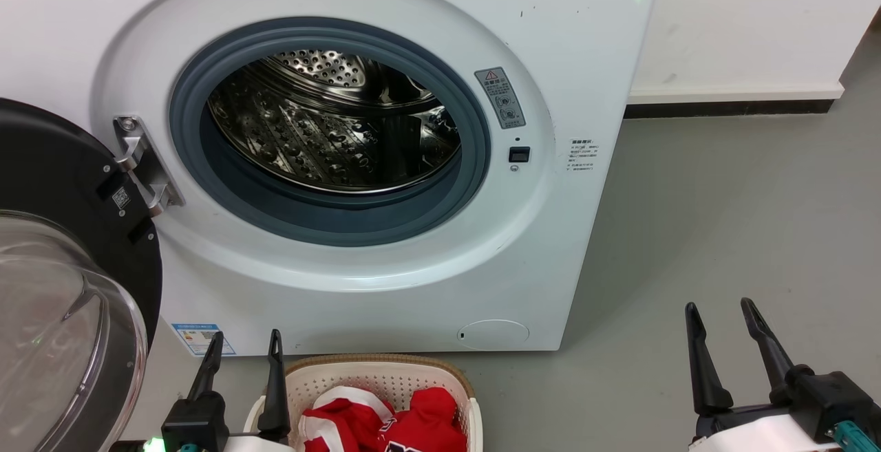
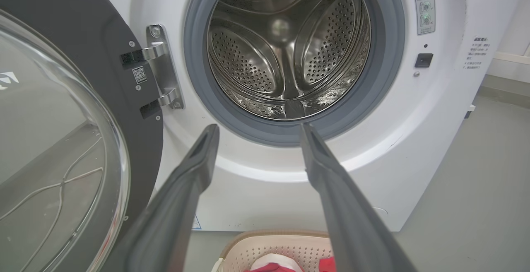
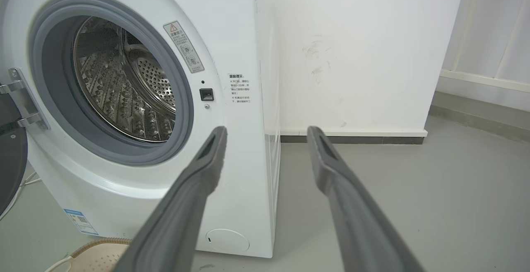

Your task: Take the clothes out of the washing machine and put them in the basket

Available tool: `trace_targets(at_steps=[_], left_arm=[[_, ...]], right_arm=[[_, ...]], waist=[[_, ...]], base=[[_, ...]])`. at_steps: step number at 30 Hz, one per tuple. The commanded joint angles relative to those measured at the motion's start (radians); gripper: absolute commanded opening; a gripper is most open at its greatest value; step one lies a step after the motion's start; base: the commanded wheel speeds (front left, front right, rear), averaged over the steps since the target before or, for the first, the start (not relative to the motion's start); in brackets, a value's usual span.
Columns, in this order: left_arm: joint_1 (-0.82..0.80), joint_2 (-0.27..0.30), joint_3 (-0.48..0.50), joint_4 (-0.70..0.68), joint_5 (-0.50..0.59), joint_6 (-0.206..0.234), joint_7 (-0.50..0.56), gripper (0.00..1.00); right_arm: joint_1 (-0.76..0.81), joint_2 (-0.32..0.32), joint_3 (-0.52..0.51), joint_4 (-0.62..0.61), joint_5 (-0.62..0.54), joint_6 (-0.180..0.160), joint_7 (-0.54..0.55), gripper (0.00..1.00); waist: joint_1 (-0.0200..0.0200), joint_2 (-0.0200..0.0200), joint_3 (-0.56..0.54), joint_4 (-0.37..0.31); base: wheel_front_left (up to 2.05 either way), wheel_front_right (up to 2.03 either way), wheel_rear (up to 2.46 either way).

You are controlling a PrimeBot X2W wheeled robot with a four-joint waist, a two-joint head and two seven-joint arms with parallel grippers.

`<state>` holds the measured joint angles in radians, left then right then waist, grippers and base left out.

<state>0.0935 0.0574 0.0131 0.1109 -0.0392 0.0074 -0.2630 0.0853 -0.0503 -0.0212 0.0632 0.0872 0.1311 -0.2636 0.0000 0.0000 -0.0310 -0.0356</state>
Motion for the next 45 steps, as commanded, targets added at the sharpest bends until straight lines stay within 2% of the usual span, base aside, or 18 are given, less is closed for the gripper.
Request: trace_targets(at_steps=[1, 13, 14, 17, 24, 45], left_arm=[[0.0, -0.001, 0.005, 0.002, 0.008, -0.003, -0.003, 1.0], [-0.008, -0.003, 0.016, 0.012, 0.013, -0.005, -0.003, 1.0], [-0.001, -0.002, 0.016, 0.013, 0.007, -0.007, 0.0, 0.0], [0.006, -0.005, 0.018, 0.043, 0.003, -0.008, 0.008, 0.0], [-0.025, -0.005, 0.037, 0.063, -0.147, -0.02, 0.054, 0.0], [-0.067, -0.005, 0.046, 0.072, -0.524, -0.052, 0.131, 0.0]], right_arm=[[0.005, 0.0, 0.003, 0.0, 0.0, -0.001, -0.002, 1.0], [0.007, 0.0, 0.005, -0.001, 0.005, -0.001, -0.002, 1.0], [0.0, 0.0, 0.004, 0.001, 0.001, 0.0, 0.0, 0.0], [0.006, 0.001, 0.005, 0.027, 0.005, 0.0, 0.001, 0.0], [-0.011, -0.008, 0.006, 0.037, 0.164, 0.0, 0.028, 0.0], [-0.064, -0.024, 0.004, 0.075, 0.542, 0.0, 0.101, 0.0]], waist=[[0.0, 0.0, 0.001, -0.001], [0.0, 0.0, 0.005, 0.003], [0.0001, 0.0, 0.005, 0.003], [0.0001, 0.0, 0.006, 0.003], [0.0001, 0.0, 0.007, 0.005], [0.0001, 0.0, 0.012, 0.01]], base=[[0.0, 0.0, 0.0], [0.0, 0.0, 0.0], [0.0, 0.0, 0.0], [0.0, 0.0, 0.0], [0.0, 0.0, 0.0], [0.0, 0.0, 0.0]])
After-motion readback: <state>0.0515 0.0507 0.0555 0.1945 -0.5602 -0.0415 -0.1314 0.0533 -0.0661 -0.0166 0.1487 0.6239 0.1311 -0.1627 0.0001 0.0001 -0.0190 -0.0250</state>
